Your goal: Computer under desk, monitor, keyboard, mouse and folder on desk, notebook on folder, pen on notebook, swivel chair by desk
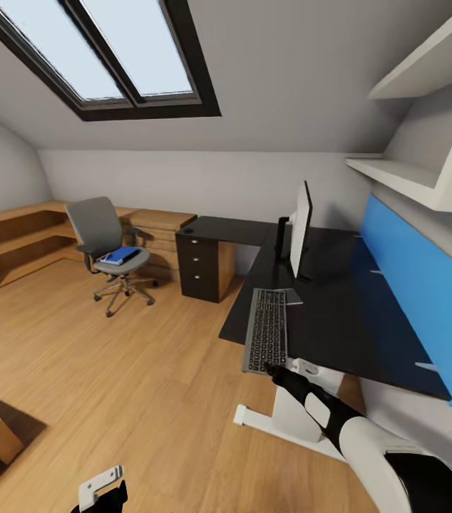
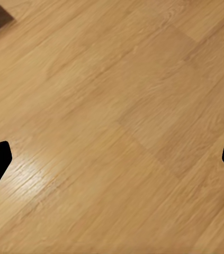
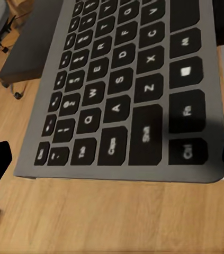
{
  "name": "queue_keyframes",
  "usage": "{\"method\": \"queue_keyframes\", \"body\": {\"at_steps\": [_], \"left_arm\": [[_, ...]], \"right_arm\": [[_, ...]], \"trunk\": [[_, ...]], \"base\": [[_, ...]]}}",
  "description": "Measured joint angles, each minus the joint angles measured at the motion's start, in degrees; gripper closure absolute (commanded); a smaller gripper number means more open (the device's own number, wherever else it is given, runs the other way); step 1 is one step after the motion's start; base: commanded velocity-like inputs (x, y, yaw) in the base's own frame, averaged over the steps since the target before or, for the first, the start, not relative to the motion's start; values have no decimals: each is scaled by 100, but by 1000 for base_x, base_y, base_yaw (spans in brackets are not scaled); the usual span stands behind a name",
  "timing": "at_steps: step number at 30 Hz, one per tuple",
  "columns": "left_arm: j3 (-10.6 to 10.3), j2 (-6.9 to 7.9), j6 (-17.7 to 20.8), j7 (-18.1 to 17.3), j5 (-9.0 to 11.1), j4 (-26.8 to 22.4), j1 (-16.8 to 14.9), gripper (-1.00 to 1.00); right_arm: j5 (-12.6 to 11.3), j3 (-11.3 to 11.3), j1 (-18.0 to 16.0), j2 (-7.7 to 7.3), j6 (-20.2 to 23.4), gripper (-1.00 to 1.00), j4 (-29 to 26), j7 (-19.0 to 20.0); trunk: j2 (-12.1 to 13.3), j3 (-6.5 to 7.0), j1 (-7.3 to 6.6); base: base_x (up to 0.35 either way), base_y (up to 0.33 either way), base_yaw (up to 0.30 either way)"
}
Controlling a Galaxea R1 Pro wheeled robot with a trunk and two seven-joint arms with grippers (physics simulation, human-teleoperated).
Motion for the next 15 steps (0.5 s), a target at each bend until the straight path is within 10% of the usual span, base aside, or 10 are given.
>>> {"method": "queue_keyframes", "body": {"at_steps": [15], "left_arm": [[-8, -4, 0, 1, -7, -1, 0, -100]], "right_arm": [[7, -2, -1, 33, -20, -100, -2, -3]], "trunk": [[0, 0, 0]], "base": [[-1, 1, 138]]}}
